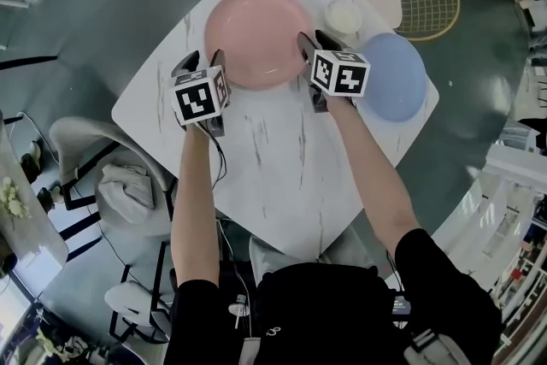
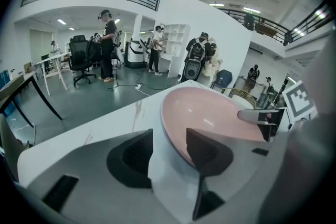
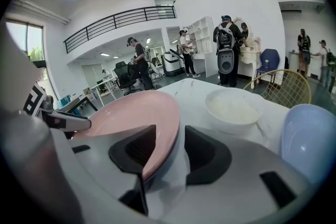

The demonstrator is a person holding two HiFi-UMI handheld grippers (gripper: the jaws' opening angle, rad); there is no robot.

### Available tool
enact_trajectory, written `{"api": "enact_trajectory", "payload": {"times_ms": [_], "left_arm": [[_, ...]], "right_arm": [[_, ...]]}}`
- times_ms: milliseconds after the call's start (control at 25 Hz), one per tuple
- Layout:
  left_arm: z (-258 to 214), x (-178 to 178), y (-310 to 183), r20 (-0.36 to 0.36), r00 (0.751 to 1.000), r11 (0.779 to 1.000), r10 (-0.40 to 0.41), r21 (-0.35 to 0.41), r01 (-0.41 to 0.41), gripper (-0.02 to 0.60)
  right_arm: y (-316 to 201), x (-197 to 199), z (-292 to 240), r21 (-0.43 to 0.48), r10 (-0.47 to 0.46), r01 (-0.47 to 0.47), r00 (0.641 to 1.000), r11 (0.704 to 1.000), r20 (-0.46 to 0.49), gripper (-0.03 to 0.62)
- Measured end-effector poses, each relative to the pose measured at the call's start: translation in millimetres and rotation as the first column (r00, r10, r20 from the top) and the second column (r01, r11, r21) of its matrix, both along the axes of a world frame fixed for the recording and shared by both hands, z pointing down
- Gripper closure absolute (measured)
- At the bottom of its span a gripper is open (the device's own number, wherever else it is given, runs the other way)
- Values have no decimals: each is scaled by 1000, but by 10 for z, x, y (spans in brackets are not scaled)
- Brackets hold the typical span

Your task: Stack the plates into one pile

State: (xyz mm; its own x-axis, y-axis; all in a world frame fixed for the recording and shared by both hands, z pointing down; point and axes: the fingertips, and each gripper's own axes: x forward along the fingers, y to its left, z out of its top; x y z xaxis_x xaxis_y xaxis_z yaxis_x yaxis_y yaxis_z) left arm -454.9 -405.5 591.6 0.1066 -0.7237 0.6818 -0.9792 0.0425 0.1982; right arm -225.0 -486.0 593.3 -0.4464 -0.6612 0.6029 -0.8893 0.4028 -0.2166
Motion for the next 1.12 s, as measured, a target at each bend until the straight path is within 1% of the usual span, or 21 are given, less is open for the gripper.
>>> {"api": "enact_trajectory", "payload": {"times_ms": [80, 200, 280, 360, 480, 640, 760, 840, 920, 1000, 1120], "left_arm": [[13, 16, 13, 13, 1000, 1000, 10, -10, -10, 371], [23, 46, 17, 27, 1000, 1000, 14, -20, -14, 394], [24, 77, 4, 53, 998, 1000, 17, -23, -16, 415], [30, 88, 0, 85, 996, 1000, 6, -22, -4, 427], [28, 93, 24, 92, 995, 999, -36, -14, 37, 440], [-35, 80, 120, 75, 989, 991, -131, 26, 129, 448], [-97, 46, 228, 96, 979, 983, -180, 37, 178, 450], [-145, 62, 325, 117, 969, 976, -216, 44, 212, 460], [-256, 90, 391, 135, 958, 967, -252, 69, 244, 469], [-400, 97, 438, 145, 950, 960, -275, 97, 263, 476], [-566, 175, 523, 143, 948, 956, -285, 117, 269, 477]], "right_arm": [[23, -25, 49, -20, -3, 3, 1000, 1000, 7, 414], [41, -51, 105, -39, -10, 11, 1000, 999, 28, 414], [39, -61, 103, -37, -21, 22, 999, 999, 42, 419], [35, -72, 98, -38, -32, 34, 998, 999, 51, 442], [50, -56, 119, -54, -21, 24, 998, 998, 67, 453], [44, -74, 82, -72, -20, 28, 993, 997, 114, 471], [110, -124, 33, -75, -29, 42, 987, 996, 159, 470], [197, -109, 31, -71, -53, 64, 987, 995, 151, 470], [254, -83, -9, -59, -74, 84, 987, 995, 142, 468], [296, -80, -78, -51, -80, 90, 984, 995, 161, 468], [376, -17, -165, -51, -87, 98, 979, 994, 184, 468]]}}
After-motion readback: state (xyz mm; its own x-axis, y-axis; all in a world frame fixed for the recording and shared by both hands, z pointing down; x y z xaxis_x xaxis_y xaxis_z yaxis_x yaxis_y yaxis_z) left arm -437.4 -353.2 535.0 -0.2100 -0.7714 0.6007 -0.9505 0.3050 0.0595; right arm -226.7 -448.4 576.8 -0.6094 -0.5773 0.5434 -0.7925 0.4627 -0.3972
